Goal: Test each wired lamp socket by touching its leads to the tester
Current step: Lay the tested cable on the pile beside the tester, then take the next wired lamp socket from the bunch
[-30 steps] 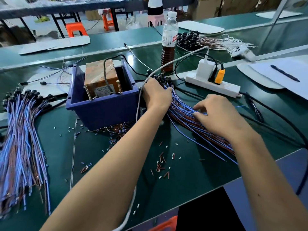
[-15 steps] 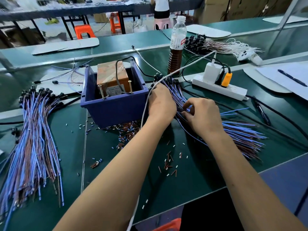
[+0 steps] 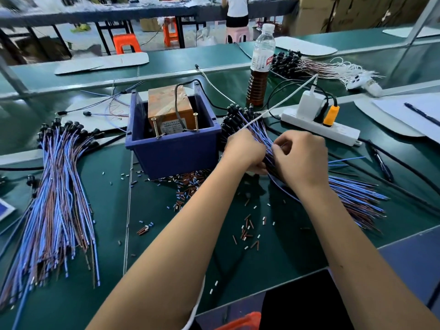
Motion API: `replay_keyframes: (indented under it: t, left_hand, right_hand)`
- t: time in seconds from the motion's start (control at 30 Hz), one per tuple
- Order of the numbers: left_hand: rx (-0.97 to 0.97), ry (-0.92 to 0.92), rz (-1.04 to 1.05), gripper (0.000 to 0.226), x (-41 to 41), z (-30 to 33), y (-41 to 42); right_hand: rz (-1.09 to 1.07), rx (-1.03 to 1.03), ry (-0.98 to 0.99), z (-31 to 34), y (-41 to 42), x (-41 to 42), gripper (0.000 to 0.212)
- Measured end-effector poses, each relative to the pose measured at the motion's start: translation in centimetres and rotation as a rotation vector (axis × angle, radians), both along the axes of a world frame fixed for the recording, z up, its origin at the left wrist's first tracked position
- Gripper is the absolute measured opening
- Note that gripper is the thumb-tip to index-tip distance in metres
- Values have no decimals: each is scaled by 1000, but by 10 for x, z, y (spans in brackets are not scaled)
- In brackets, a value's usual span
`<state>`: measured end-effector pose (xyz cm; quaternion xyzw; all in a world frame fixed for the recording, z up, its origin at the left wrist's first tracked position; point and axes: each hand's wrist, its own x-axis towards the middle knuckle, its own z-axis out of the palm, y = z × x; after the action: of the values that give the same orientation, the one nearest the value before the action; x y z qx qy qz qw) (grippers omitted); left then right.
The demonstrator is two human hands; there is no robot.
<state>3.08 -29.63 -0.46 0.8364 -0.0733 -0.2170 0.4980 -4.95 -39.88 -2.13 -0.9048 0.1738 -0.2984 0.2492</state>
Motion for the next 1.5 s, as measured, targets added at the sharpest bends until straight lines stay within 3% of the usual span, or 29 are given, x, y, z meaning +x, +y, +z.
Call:
replay_keyframes:
  t: [0.13, 0.27, 0.43, 0.5, 0.6, 0.7, 0.8, 0.9, 1.0, 1.17, 1.33, 1.4, 1.47, 1.5]
  left_hand:
    - [-60, 25, -134, 16, -6, 15, 26]
    - [-17, 3, -279, 33, -16, 27, 75]
    - [107, -26, -289, 28, -17, 31, 161]
    - [173, -60, -194, 24, -14, 26, 201]
    - [314, -140, 51, 18, -7, 14, 252]
    - [375, -293, 427, 20, 6, -3, 278]
    - [590, -501, 760, 21, 19, -12, 292]
    - [818, -464, 820, 43, 30, -19, 305]
    - [813, -346, 899, 60, 36, -26, 316]
    - [708, -434, 1042, 43, 37, -26, 329]
    - [712, -202, 974, 57, 39, -16, 357]
    - [725, -195, 916, 40, 37, -10, 360]
    - [757, -189, 856, 7, 33, -3, 363]
    - [765, -183, 840, 15, 33, -2, 364]
  right_hand:
    - [126, 6, -147, 18, 22, 2, 6]
    - [277, -35, -230, 29, 60, 9, 5]
    - [557, 68, -239, 28, 119, 16, 3]
    - [680, 52, -158, 24, 147, 20, 3]
    - [814, -62, 111, 15, 191, 28, 10]
    - [855, -86, 353, 12, 234, 41, 12]
    - [847, -22, 465, 10, 272, 58, 12]
    - [819, 11, 535, 8, 298, 73, 22]
    - [787, -167, 561, 6, 312, 82, 23]
    - [777, -206, 596, 2, 312, 86, 33]
    - [782, -212, 614, 0, 311, 87, 35]
    - [778, -197, 614, 0, 311, 86, 35]
    - [776, -174, 609, -2, 310, 84, 33]
    - [775, -158, 605, -4, 310, 83, 32]
